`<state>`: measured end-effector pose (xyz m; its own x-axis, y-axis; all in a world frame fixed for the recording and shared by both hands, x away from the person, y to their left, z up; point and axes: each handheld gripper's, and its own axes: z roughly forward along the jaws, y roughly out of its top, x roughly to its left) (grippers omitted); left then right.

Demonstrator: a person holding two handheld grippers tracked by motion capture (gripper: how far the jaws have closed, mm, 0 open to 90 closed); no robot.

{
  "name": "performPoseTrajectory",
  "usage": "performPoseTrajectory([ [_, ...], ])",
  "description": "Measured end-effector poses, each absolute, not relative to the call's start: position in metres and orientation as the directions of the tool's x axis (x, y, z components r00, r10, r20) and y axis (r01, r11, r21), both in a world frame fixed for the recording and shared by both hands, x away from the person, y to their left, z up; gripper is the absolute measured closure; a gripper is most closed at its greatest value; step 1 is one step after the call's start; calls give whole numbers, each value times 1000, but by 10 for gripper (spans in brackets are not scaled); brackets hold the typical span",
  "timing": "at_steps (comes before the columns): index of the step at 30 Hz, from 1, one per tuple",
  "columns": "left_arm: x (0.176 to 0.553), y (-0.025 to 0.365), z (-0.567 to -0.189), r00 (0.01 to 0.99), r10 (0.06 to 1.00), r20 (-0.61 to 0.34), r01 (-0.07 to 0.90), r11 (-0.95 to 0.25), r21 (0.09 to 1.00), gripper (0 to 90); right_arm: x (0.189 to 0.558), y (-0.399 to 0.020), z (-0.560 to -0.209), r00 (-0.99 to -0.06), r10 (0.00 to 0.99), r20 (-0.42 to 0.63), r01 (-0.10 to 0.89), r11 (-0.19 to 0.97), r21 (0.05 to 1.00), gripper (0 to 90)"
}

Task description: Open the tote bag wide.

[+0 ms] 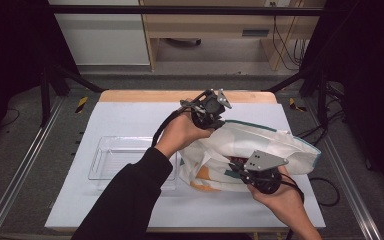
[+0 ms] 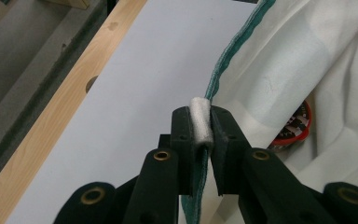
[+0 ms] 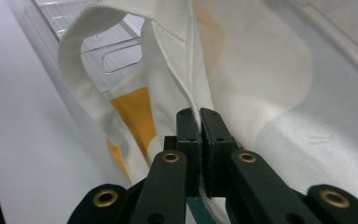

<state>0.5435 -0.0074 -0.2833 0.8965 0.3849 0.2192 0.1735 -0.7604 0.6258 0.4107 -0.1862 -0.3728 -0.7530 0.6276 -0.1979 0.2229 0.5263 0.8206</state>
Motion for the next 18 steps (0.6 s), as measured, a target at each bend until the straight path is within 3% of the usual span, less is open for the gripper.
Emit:
performPoseTrajectory([
  [18,543,-3,-279,890,395,227,163,-742,651,806,380,-183,-387,-777,601,-187,209,527,824,878],
])
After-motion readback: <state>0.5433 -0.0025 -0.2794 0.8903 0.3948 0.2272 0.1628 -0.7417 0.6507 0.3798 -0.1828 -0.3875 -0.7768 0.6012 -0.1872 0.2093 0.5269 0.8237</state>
